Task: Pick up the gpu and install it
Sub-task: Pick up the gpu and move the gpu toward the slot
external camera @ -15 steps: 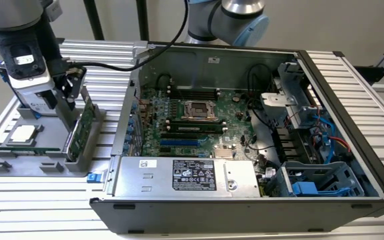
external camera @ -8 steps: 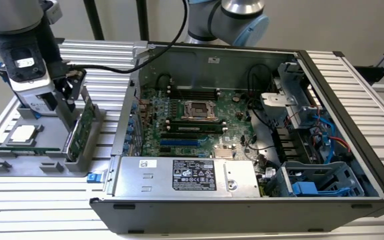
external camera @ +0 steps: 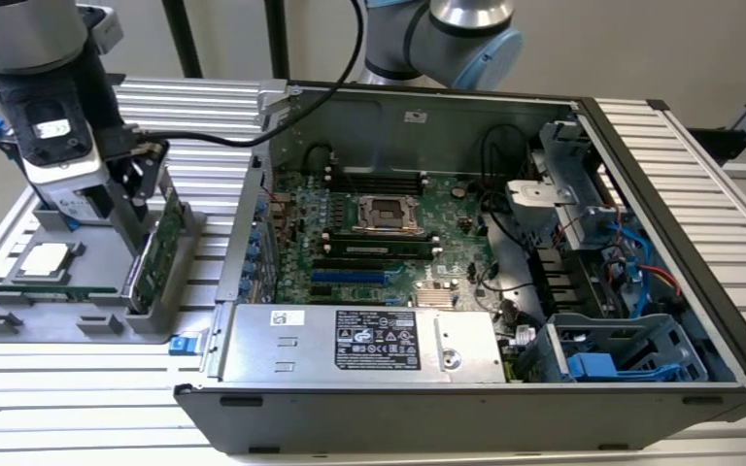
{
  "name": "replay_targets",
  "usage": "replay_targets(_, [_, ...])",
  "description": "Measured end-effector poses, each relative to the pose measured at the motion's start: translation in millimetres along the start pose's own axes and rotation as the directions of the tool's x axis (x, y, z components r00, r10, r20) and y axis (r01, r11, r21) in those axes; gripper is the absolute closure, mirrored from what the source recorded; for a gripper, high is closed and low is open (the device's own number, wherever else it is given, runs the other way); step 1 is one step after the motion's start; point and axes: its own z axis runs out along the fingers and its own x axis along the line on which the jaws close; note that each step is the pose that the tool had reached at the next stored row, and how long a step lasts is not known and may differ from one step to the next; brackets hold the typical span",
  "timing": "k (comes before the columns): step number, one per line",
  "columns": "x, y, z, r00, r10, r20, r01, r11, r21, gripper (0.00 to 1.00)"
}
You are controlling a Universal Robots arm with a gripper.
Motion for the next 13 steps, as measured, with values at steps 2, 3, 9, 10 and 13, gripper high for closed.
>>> replay_targets(2, [0.0, -0.1, 1.3, 1.0000, 0.000, 0.0000, 0.000, 1.0000, 0.0000, 0.00])
replay_targets(3, [0.0, -0.1, 1.9, 1.0000, 0.000, 0.0000, 0.000, 1.0000, 0.0000, 0.00])
replay_targets(9, [-0.1, -0.2, 3.2, 1.0000, 0.000, -0.0001, 0.000, 1.0000, 0.0000, 0.00])
replay_targets(10, [-0.1, -0.2, 3.4, 1.0000, 0.000, 0.0000, 0.000, 1.0000, 0.0000, 0.00])
replay_targets(13, [-0.1, -0.3, 4.8, 1.0000, 0.000, 0.0001, 0.000, 1.0000, -0.0001, 0.00])
